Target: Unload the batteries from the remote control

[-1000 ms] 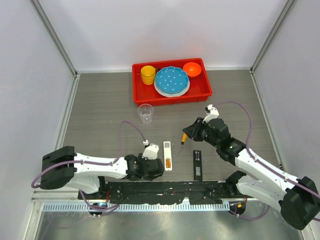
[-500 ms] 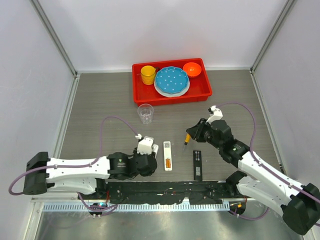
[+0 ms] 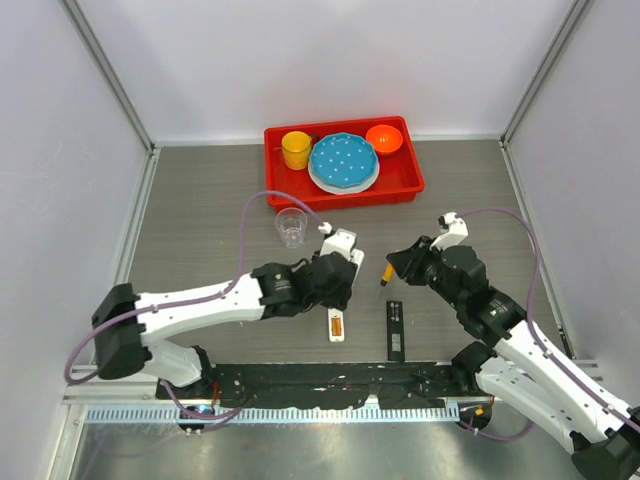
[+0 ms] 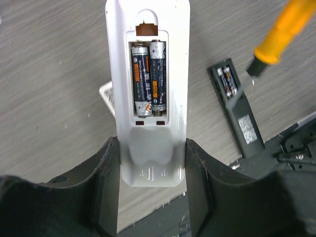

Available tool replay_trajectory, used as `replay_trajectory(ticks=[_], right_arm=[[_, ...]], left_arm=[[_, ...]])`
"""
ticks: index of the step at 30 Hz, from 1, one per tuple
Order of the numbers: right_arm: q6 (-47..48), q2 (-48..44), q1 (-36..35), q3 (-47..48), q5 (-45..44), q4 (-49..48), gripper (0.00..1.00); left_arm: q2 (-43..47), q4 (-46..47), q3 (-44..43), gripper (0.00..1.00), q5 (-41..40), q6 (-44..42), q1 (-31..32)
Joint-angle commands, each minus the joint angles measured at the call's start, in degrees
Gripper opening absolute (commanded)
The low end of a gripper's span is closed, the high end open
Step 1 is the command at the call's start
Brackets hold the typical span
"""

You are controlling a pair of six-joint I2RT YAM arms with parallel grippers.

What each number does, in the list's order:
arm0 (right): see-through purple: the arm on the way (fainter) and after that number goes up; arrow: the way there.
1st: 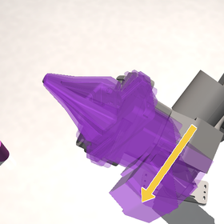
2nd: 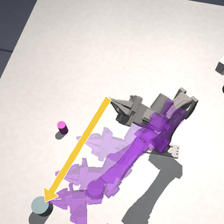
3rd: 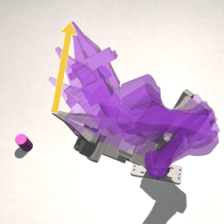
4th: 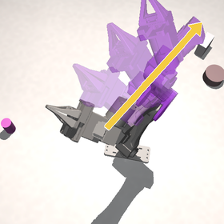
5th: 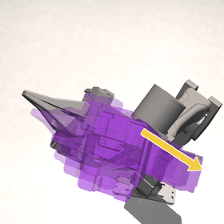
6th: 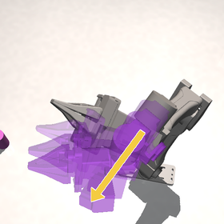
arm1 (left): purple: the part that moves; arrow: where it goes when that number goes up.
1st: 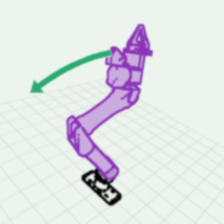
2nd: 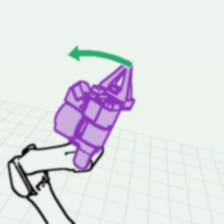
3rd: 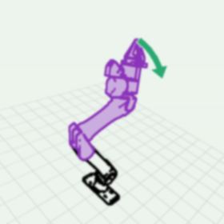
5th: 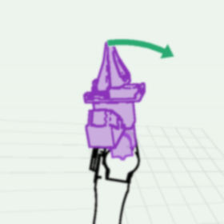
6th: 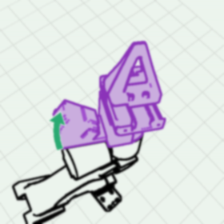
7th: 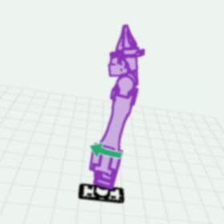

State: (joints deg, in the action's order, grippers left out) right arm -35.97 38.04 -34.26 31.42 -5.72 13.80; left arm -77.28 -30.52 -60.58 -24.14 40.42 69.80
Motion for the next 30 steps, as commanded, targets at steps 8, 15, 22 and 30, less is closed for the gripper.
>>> replay_trajectory(ticks=[8,15,22,30], right_arm=[[1.95,-5.52,0.33,3.91,-7.38,9.22,0.01],[2.57,-5.52,0.33,3.56,-7.29,9.75,0.01],[2.66,-6.23,0.33,3.21,-7.82,10.72,0.01],[2.57,-6.58,0.33,3.03,-7.73,10.90,0.01]], left_arm=[[-19.12,11.97,-13.23,0.00,18.68,-14.40,-11.96],[-34.68,8.47,-24.84,0.00,19.30,-19.24,-13.02],[-42.52,8.46,-28.55,0.00,19.05,-17.58,-13.02],[-40.95,7.85,-26.27,0.70,18.69,-16.87,-12.93]])
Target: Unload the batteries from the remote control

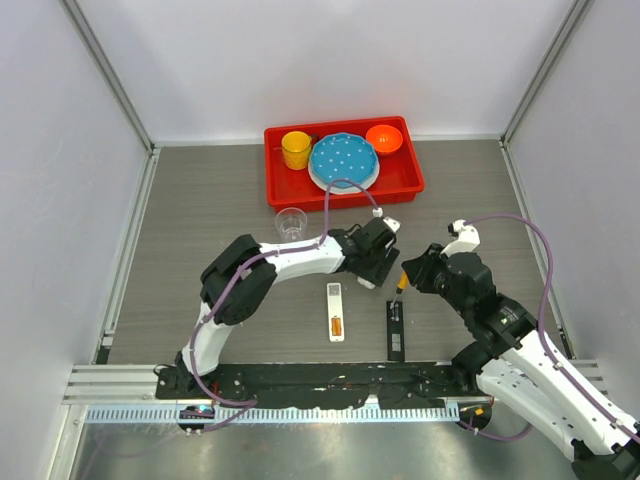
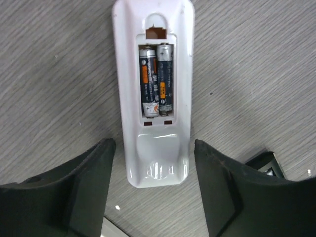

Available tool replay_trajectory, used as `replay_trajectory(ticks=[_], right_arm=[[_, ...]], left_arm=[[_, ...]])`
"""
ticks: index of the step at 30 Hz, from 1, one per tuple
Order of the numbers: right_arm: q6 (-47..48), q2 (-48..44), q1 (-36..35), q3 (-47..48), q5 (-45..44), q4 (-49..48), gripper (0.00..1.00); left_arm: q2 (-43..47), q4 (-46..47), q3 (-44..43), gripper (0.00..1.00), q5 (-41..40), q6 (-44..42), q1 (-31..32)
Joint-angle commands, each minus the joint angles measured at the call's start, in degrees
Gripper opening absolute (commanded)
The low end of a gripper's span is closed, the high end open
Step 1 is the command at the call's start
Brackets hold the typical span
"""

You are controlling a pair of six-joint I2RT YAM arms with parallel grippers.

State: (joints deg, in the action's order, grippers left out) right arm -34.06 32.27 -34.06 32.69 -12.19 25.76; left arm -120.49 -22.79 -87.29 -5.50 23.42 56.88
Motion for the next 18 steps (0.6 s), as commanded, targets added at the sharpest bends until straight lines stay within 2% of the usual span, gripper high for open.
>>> replay_trajectory(ticks=[1,2,5,12,18], right_arm=[[0.75,-0.72,0.14,1.85,-1.09,-0.97,0.01],[0.84,-0.63,0.14,1.85,-1.00,-1.06,0.01],[1.19,-0.46,0.14,1.94,-0.91,-1.06,0.01],[1.54,-0.19,0.14,1.77,-0.74,-1.32,0.01],[1.72,-0.19,0.14,1.59,-0.91,-1.24,0.01]], left_arm=[[3.40,0.37,1.15,0.75,-0.39,0.48,-0.10],[4.63,0.55,1.85,0.81,-1.09,0.75,-0.11],[10.17,0.64,5.19,0.87,-3.02,2.24,0.07],[20.55,-4.98,13.61,0.88,-11.55,8.48,2.35],[22.66,-6.31,19.51,0.86,-9.97,15.25,3.41]])
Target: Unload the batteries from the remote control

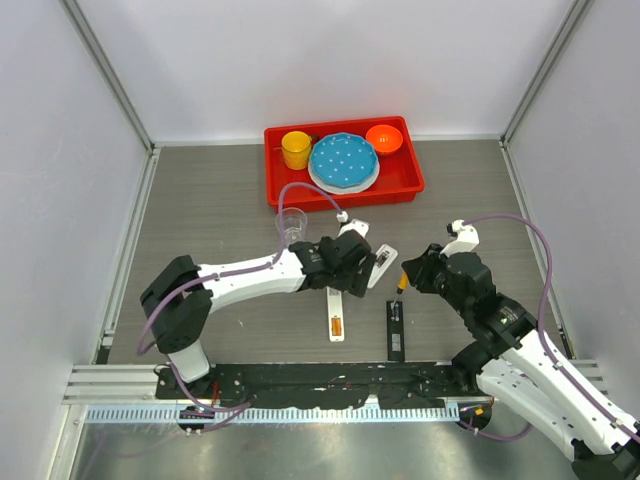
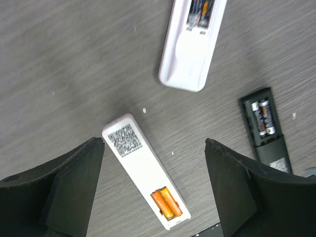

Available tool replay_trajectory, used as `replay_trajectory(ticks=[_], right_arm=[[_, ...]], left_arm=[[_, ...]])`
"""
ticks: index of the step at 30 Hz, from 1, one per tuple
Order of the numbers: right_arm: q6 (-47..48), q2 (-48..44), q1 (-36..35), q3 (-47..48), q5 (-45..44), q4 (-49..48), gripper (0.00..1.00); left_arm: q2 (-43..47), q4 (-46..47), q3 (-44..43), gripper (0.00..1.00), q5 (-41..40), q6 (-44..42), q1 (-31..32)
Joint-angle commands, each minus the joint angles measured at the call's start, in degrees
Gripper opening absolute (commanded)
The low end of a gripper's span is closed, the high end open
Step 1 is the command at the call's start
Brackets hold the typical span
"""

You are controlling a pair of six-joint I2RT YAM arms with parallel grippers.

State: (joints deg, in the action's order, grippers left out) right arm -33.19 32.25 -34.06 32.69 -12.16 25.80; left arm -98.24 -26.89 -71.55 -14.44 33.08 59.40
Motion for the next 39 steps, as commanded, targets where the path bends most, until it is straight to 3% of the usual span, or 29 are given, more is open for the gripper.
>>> replay_trajectory(ticks=[1,14,17,18,21,24,35,39], right_arm=[[0.76,-0.08,0.14,1.59,-1.02,-1.28,0.01],[1.11,1.59,0.05,1.50,0.03,-2.25,0.01],[1.20,1.32,0.23,1.41,-0.32,-2.16,0.01],[1.20,1.41,0.14,1.50,-0.32,-2.16,0.01],[1.20,1.50,0.14,1.41,-0.05,-2.16,0.01],[1.46,2.03,0.14,1.41,-0.05,-2.16,0.01],[1.81,3.61,0.14,0.45,0.30,-3.56,0.01],[1.64,3.70,0.14,-0.69,0.38,-5.05,0.01]], left_arm=[[0.50,-2.02,4.31,0.86,-1.03,6.11,1.07],[-3.71,-0.18,7.21,0.72,-0.16,7.96,2.39],[-4.86,0.18,7.65,0.61,-0.33,7.61,2.39],[-4.86,0.09,7.83,0.50,-0.59,7.00,2.39],[-4.25,-1.22,7.74,0.30,-2.78,5.95,2.13],[-3.37,-4.04,7.74,0.21,-5.33,5.15,0.11],[5.33,-5.62,13.36,0.19,-6.31,-1.35,-15.09],[6.30,-4.66,16.87,0.23,-4.29,-1.27,-20.45]])
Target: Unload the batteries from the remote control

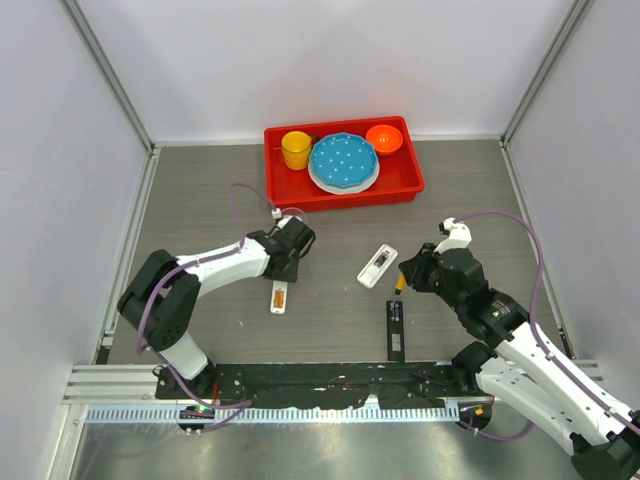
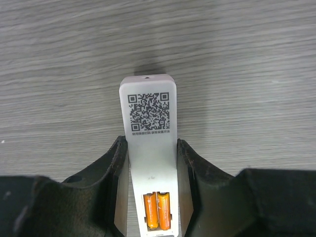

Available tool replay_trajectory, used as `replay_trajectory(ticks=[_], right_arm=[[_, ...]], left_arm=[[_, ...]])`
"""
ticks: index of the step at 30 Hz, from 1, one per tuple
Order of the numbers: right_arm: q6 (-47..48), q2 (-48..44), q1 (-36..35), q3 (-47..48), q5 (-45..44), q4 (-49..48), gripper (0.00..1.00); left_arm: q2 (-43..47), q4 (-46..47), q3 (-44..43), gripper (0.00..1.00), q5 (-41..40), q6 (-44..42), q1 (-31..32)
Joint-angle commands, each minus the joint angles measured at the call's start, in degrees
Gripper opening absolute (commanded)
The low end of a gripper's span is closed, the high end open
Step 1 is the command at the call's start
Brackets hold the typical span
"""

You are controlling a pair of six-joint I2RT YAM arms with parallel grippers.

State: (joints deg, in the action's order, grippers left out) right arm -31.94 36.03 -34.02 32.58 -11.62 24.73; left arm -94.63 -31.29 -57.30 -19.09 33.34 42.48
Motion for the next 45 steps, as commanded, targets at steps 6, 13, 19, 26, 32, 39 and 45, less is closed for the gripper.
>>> replay_trajectory(ticks=[6,13,19,26,32,39,45], right_arm=[[-0.57,0.97,0.09,-1.20,1.68,-5.48,0.01],[-1.54,2.55,0.09,-1.38,4.06,-8.03,0.01],[-2.51,2.90,0.18,-1.90,5.21,-9.35,0.01],[-3.39,2.03,0.45,-2.43,2.83,-9.61,0.01],[-3.21,2.12,0.88,-2.25,1.69,-8.30,0.01],[-3.12,-0.43,4.48,-3.22,-0.60,-5.75,0.01],[-2.60,-1.14,9.92,-4.36,1.93,-5.40,0.01]], left_arm=[[4.98,2.02,6.85,0.65,1.43,-1.26,-7.06],[11.74,-0.25,6.15,0.94,0.82,-1.35,-6.97],[20.96,-2.04,4.74,0.94,-1.30,-0.65,-5.05],[22.31,3.51,0.53,0.95,0.72,-4.16,1.90],[9.84,10.27,-7.55,0.95,6.16,-10.92,7.09],[-6.86,16.35,-17.57,0.95,9.69,-14.44,12.97],[-17.86,17.49,-24.88,0.93,9.25,-15.68,16.58]])
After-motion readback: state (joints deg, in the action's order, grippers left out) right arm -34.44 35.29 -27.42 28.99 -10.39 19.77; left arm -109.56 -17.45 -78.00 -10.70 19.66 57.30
